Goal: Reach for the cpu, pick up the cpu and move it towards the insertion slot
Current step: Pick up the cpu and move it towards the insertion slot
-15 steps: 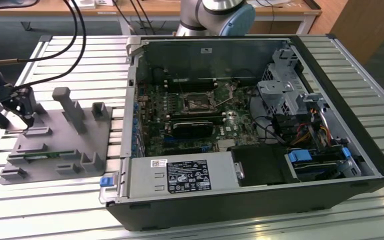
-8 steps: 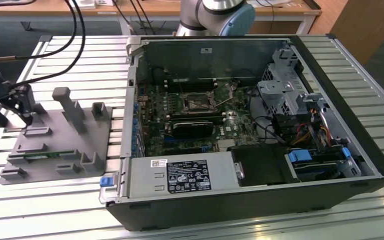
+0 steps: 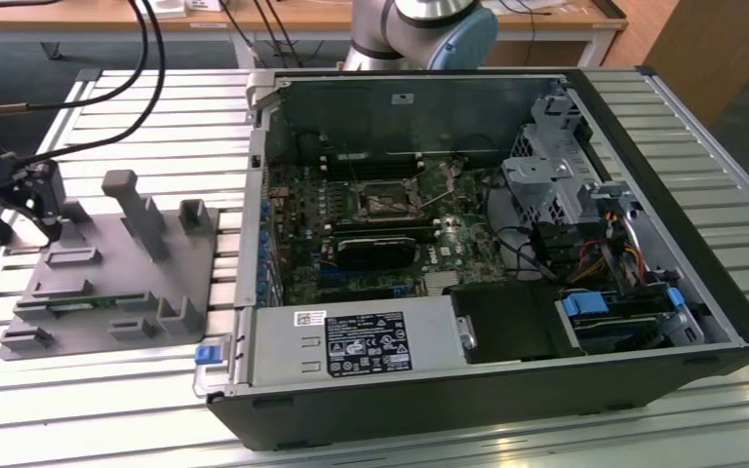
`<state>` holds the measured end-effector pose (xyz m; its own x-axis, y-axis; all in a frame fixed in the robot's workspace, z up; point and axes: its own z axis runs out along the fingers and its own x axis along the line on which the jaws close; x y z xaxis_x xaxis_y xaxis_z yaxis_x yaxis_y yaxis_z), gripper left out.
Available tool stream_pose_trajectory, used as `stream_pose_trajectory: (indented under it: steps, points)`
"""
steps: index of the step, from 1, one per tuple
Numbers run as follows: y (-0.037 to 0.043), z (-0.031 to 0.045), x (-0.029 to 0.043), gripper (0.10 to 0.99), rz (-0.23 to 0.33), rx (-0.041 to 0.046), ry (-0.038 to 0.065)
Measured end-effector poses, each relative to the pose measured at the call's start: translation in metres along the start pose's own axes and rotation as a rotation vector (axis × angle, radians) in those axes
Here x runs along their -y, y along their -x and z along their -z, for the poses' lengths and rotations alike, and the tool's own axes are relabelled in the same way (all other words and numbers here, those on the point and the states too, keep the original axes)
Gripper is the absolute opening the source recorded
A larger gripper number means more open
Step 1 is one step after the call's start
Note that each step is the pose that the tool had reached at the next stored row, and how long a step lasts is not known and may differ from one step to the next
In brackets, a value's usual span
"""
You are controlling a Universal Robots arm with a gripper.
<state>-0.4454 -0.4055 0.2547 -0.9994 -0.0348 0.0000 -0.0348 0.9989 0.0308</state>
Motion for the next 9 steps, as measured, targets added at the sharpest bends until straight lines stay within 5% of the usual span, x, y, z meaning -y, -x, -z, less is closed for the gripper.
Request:
stream_pose_trajectory:
  steps: [9]
  points:
    - [0.0000, 0.0028, -0.0002, 0.537, 0.000, 0.0002, 0.000]
